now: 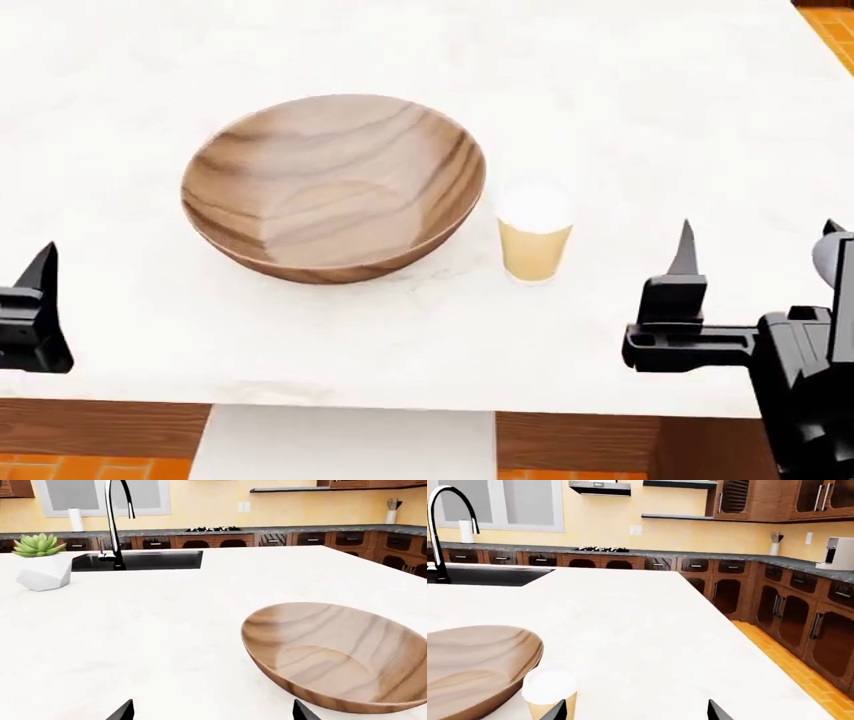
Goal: Place the cup inside the bowl on the dining table and move the bowl to any counter.
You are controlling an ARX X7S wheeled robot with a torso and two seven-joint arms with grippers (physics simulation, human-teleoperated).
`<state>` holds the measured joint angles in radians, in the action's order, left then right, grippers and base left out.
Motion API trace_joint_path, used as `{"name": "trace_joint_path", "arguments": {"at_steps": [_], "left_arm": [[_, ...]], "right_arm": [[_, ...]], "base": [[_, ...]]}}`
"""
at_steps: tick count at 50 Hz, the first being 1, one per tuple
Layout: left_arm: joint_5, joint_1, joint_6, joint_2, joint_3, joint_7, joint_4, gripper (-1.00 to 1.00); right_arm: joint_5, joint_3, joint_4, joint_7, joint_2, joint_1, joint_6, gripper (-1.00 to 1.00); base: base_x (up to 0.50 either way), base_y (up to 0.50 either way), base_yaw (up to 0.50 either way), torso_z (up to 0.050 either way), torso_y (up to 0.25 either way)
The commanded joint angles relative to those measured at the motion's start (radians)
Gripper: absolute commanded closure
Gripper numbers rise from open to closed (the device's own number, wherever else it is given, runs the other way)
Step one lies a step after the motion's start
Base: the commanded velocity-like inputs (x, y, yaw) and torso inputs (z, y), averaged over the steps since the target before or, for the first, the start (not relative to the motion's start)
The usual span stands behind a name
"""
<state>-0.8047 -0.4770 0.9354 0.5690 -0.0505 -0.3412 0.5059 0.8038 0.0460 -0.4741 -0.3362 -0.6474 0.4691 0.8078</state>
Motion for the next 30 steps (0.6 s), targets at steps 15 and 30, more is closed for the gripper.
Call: {"name": "trace_joint_path", "arguments": {"at_steps": [15,30], "left_arm": [[0.002,0.036,-0.026,0.005,-0.007,0.013,-0.010,-1.00],[-0.002,0.044,-0.037,0.012,-0.006,0.027,-0.017,-1.00]], "right_arm": [[0.007,-0.010,-0.018,0.004,-0.016,-0.015,0.009,-1.00],[0.017,-0.007,-0.011,0.006,-0.011,-0.017,0.005,-1.00]], "base": [[0.40,0.06,0.00,0.000,0.000],[0.40,0.09,0.00,0.000,0.001]]}}
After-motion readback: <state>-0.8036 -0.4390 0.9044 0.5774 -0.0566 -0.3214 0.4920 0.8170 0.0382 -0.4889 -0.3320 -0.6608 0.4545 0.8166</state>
